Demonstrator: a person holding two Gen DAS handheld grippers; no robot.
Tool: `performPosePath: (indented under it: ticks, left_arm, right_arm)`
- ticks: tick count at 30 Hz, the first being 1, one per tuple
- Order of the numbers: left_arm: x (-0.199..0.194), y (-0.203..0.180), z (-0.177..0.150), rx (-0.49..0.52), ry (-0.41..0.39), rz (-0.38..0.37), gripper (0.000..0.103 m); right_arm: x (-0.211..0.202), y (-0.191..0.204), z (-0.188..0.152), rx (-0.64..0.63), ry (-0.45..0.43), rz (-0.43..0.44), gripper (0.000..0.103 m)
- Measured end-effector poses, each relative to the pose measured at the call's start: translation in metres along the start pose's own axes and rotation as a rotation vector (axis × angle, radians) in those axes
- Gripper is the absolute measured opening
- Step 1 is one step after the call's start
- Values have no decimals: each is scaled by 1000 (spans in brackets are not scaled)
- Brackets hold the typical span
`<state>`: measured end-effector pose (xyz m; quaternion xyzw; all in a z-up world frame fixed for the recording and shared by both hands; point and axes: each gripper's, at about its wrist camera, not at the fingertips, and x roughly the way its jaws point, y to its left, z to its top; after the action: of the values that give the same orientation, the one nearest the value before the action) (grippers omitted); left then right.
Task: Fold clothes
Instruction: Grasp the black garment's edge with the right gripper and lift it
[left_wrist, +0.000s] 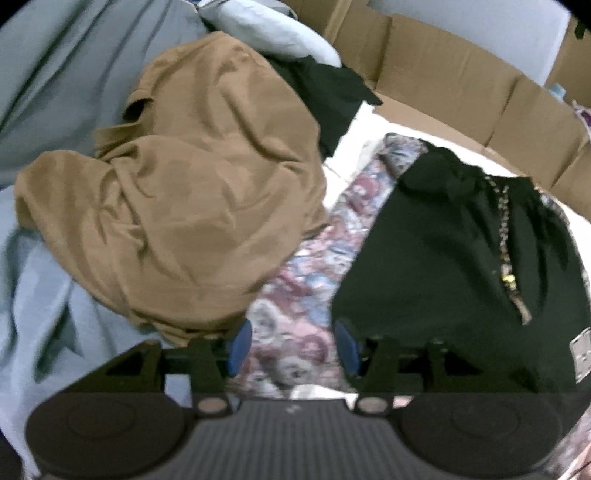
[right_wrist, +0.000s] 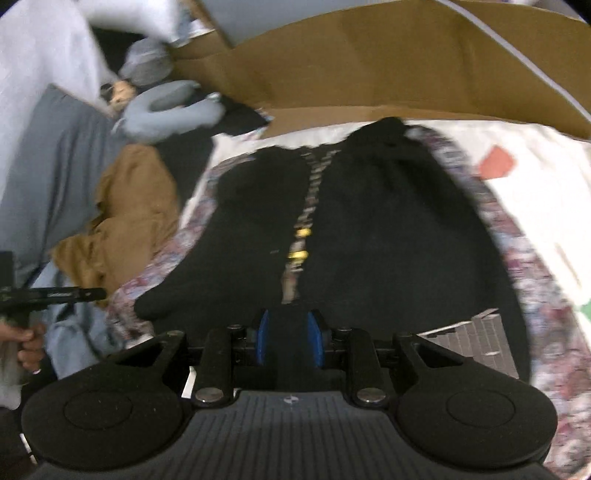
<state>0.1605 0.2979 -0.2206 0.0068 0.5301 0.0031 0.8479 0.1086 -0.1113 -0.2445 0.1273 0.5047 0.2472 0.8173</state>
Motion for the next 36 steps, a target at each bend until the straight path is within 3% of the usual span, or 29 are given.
performPosePath:
  ticks: [6, 12, 14, 15, 19, 27, 31, 33, 34, 36]
  left_arm:
    - [12, 25, -15, 9, 37, 72, 57]
    - [25, 37, -26, -41, 57, 60, 57]
    - [27, 37, -28, -52, 58, 53, 56]
    - [29, 38, -30, -56, 59, 46, 56]
    - [32, 31, -35, 12, 40, 30, 55]
    - [48, 28, -46, 14, 61, 13, 55]
    - [55, 29, -46, -1, 72, 12, 36]
    - [54, 29, -43, -9, 78, 7, 19]
    - [53, 29, -42, -13, 81, 4, 9]
    - [49, 28, -39, -23, 74, -7, 8]
  right_arm:
    - [44, 32, -22, 13, 105, 49, 35]
    - [87, 63, -44, 26, 210, 97, 35]
    - [100, 71, -52, 50, 237, 108, 39]
    - [105, 73, -55, 71, 247, 110, 45]
    - [119, 74, -61, 151, 240, 129, 50]
    - [150, 66, -73, 268, 267, 113, 54]
    - [155, 65, -74, 301, 245, 143, 54]
    - [157, 65, -74, 316, 234, 158, 46]
    - [155, 66, -72, 300, 227, 166, 26]
    - [150, 67, -69, 272, 223, 180, 0]
